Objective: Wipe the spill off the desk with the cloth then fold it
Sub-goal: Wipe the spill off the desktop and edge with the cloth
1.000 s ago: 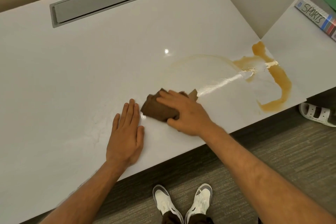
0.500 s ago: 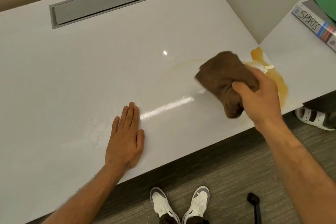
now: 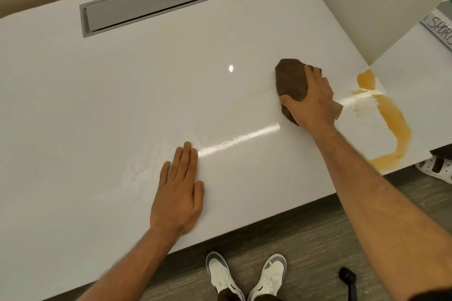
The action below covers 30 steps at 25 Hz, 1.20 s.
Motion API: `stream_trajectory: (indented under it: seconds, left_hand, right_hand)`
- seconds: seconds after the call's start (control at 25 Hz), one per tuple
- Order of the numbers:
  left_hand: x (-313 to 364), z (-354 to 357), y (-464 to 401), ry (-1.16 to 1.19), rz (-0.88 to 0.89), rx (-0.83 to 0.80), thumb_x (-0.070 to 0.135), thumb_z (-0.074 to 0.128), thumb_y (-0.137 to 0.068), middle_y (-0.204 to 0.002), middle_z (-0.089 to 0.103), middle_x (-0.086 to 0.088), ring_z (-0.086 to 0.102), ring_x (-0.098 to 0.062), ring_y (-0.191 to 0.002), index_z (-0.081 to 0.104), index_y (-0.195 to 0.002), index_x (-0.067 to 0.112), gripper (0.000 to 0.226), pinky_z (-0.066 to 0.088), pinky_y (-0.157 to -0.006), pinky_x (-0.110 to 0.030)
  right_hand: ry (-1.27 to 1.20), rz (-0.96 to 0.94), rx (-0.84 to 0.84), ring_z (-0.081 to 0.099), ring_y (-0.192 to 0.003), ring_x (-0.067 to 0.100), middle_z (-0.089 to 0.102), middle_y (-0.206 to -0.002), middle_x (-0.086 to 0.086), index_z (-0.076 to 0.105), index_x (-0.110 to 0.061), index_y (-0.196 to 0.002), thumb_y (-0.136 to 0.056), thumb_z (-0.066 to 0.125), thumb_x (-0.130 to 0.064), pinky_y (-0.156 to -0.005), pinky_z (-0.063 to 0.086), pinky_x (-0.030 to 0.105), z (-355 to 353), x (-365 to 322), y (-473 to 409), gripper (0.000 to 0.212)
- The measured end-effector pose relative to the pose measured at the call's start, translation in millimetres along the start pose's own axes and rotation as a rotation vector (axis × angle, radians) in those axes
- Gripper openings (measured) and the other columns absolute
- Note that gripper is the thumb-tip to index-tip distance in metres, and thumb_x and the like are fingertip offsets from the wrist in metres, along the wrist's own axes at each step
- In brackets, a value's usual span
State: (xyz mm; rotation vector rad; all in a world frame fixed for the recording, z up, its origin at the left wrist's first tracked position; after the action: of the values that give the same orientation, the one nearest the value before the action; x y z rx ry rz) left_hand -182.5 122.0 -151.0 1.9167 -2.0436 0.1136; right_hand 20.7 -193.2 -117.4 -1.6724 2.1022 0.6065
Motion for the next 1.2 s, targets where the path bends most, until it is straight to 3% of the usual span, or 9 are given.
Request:
stream_trajectory:
  seconds: [0.16,0.32,0.48,0.64,0.8,0.92,1.0,1.08,1.2]
  left_hand:
    - [0,0,0,0.0,-0.004,-0.007,0.039,0.019,-0.104,-0.174,-0.01,0.004,-0.011,-0.012,-0.16,-0.002,-0.165,0.019,0.068,0.0,-0.13,-0.04]
    - [0,-1,0,0.001,-0.006,-0.011,0.042,0.016,-0.104,-0.173,-0.012,0.005,-0.012,-0.011,-0.16,-0.003,-0.165,0.019,0.068,-0.001,-0.13,-0.04]
    - [0,-3,0,0.01,-0.006,0.0,0.042,0.017,-0.104,-0.173,-0.011,0.006,-0.011,-0.011,-0.16,-0.002,-0.165,0.02,0.068,0.0,-0.13,-0.04]
    - [1,-3,-1,0.02,0.004,0.01,0.04,0.02,-0.104,-0.174,-0.007,0.007,-0.008,-0.01,-0.16,0.0,-0.166,0.021,0.067,-0.001,-0.13,-0.037]
    - [-1,-1,0,-0.004,0.007,-0.008,0.041,0.019,-0.104,-0.174,-0.007,0.006,-0.008,-0.011,-0.16,-0.001,-0.166,0.021,0.068,0.004,-0.13,-0.044]
    - [-1,-2,-1,-0.006,0.012,-0.005,0.038,0.024,-0.105,-0.174,-0.008,0.006,-0.007,-0.012,-0.16,-0.004,-0.166,0.023,0.069,0.006,-0.13,-0.047]
    - [-1,-1,-1,-0.001,0.01,0.01,0.036,0.026,-0.105,-0.174,-0.008,0.006,-0.006,-0.013,-0.161,-0.004,-0.166,0.023,0.069,0.007,-0.13,-0.048]
    - [-2,-2,0,0.008,0.008,0.006,0.035,0.025,-0.105,-0.174,-0.007,0.007,-0.006,-0.012,-0.161,-0.003,-0.166,0.024,0.068,0.006,-0.13,-0.047]
    - [-1,-1,-1,0.009,0.013,-0.014,0.036,0.024,-0.105,-0.174,-0.007,0.007,-0.007,-0.012,-0.16,-0.001,-0.166,0.023,0.067,0.003,-0.13,-0.044]
  right_hand:
    - [-0.081,-0.164,-0.078,0.038,-0.141,0.031,0.042,-0.155,0.002,0.041,-0.022,-0.15,-0.083,0.064,-0.024,-0.117,0.027,0.049,28,-52,-4,0.07]
    - [-0.133,-0.386,-0.259,0.036,-0.144,0.031,0.044,-0.155,-0.003,0.049,-0.025,-0.146,-0.078,0.064,-0.011,-0.119,0.024,0.043,65,-101,30,0.07]
    - [-0.234,-0.449,-0.413,0.032,-0.147,0.03,0.046,-0.154,-0.006,0.056,-0.026,-0.141,-0.076,0.065,-0.004,-0.119,0.018,0.036,81,-114,72,0.07]
    - [-0.283,-0.486,-0.533,0.034,-0.145,0.021,0.051,-0.15,-0.011,0.059,-0.033,-0.136,-0.075,0.067,-0.007,-0.115,0.017,0.032,80,-99,136,0.067]
    - [-0.322,-0.431,-0.599,0.033,-0.143,0.009,0.053,-0.145,-0.02,0.06,-0.043,-0.129,-0.076,0.066,-0.016,-0.116,0.026,0.036,64,-62,196,0.059]
    - [-0.309,-0.407,-0.632,0.033,-0.144,0.006,0.052,-0.145,-0.02,0.055,-0.046,-0.13,-0.078,0.062,-0.023,-0.12,0.024,0.04,52,-37,217,0.057]
    - [-0.348,-0.337,-0.595,0.029,-0.142,-0.006,0.049,-0.142,-0.031,0.052,-0.051,-0.131,-0.078,0.063,-0.023,-0.122,0.025,0.041,40,-11,216,0.061]
    - [-0.407,-0.156,-0.393,0.028,-0.139,-0.014,0.042,-0.135,-0.044,0.05,-0.057,-0.131,-0.077,0.067,-0.017,-0.118,0.031,0.042,13,29,204,0.069]
    - [-0.426,0.062,-0.003,0.046,-0.135,0.008,0.05,-0.132,-0.025,0.057,-0.045,-0.132,-0.08,0.07,-0.002,-0.114,0.041,0.046,-35,78,186,0.069]
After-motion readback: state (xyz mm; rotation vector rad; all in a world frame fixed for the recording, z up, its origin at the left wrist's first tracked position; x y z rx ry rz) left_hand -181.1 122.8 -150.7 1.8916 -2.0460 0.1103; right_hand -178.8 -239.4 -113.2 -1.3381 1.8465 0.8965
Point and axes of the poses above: each hand's wrist, its own y-axis away from the middle knuckle, its own z-axis out of the palm, x = y × z, the point moved 10 cm from there along -y, towards the middle knuckle
